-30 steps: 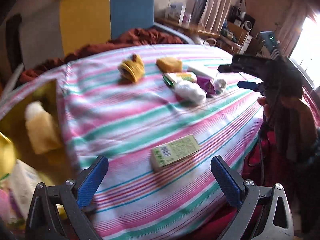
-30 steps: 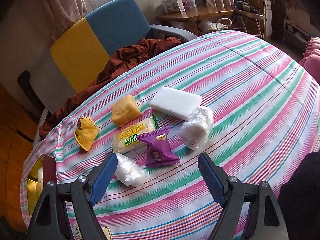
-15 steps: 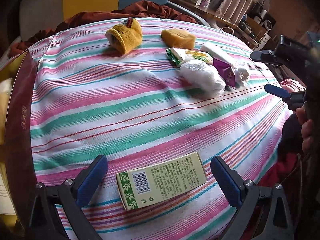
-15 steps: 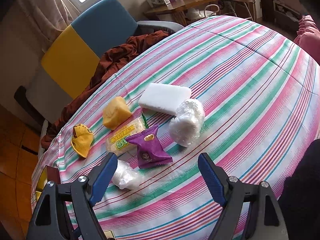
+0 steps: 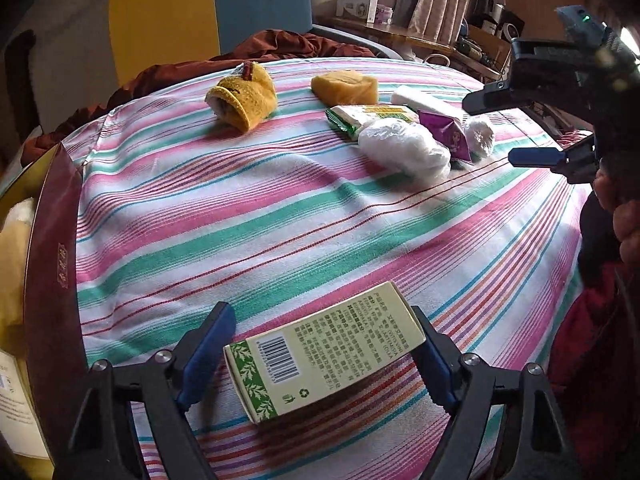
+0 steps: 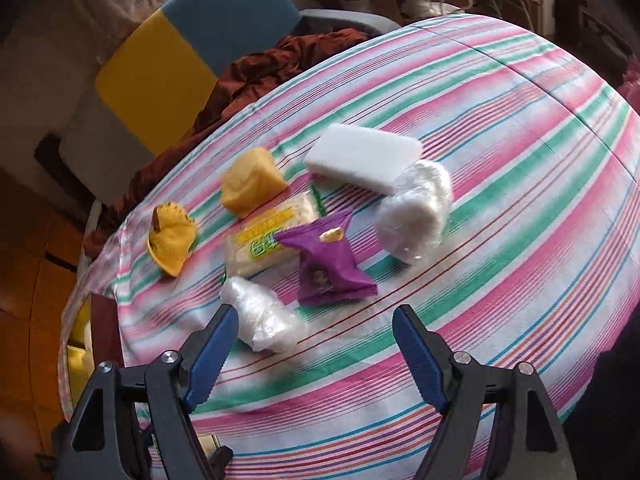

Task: Organize objects
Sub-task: 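Grasp the clear plastic-wrapped bundle with the right gripper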

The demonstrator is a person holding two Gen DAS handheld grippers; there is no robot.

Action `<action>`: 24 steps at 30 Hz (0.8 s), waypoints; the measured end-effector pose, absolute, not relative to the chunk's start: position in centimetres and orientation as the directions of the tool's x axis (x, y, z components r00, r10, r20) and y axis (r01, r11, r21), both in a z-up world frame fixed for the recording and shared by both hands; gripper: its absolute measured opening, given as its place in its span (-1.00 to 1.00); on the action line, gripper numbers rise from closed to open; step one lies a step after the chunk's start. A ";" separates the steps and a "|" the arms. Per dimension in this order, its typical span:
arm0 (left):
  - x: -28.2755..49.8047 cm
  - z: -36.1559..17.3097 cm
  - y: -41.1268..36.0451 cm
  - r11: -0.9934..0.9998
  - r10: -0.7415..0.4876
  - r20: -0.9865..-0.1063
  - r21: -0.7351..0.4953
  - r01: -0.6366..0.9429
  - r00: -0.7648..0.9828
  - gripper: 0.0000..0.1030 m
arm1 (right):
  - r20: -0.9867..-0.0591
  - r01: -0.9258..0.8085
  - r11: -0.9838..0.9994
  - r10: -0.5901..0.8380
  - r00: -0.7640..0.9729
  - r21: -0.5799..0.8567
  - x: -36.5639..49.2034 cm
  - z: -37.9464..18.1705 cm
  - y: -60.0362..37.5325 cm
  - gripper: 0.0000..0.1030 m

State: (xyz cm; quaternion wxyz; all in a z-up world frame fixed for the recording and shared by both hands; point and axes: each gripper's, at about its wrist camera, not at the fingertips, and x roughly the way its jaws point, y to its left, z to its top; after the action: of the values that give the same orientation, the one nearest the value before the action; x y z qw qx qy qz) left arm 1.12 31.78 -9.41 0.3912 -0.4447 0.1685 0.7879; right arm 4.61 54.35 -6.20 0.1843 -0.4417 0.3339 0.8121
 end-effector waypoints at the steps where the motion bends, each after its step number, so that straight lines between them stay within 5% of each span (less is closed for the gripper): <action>1: 1.1 -9.4 31.8 -0.636 0.469 -0.831 -0.083 -0.767 -0.299 0.63 | -0.845 -0.575 -0.733 0.001 -0.535 0.363 4.2 -6.2 53.7 0.47; 12: 1.2 -9.5 31.8 -0.625 0.486 -0.821 -0.087 -0.775 -0.300 0.67 | -0.907 -0.361 -0.925 0.045 -0.418 0.121 -3.0 -6.9 49.1 0.44; 14: 1.2 -9.5 31.7 -0.625 0.489 -0.819 -0.090 -0.776 -0.299 0.67 | -0.919 -0.346 -0.934 0.057 -0.390 0.089 -4.2 -8.3 48.9 0.32; 16: 1.2 -9.5 31.7 -0.623 0.491 -0.818 -0.090 -0.777 -0.300 0.67 | -0.939 -0.355 -0.934 0.082 -0.335 0.046 -4.6 -9.9 49.0 -0.24; 24: 1.5 -9.6 31.5 -0.622 0.502 -0.805 -0.081 -0.779 -0.317 0.66 | -0.930 -0.288 -0.950 -0.006 -0.367 0.120 -4.0 -9.8 48.4 -0.30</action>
State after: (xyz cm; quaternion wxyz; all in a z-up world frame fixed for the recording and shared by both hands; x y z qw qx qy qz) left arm 1.49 31.48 -9.62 0.4029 -0.4232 0.1636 0.7949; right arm -3.99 48.40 -9.80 0.0865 -0.5557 0.1321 0.8162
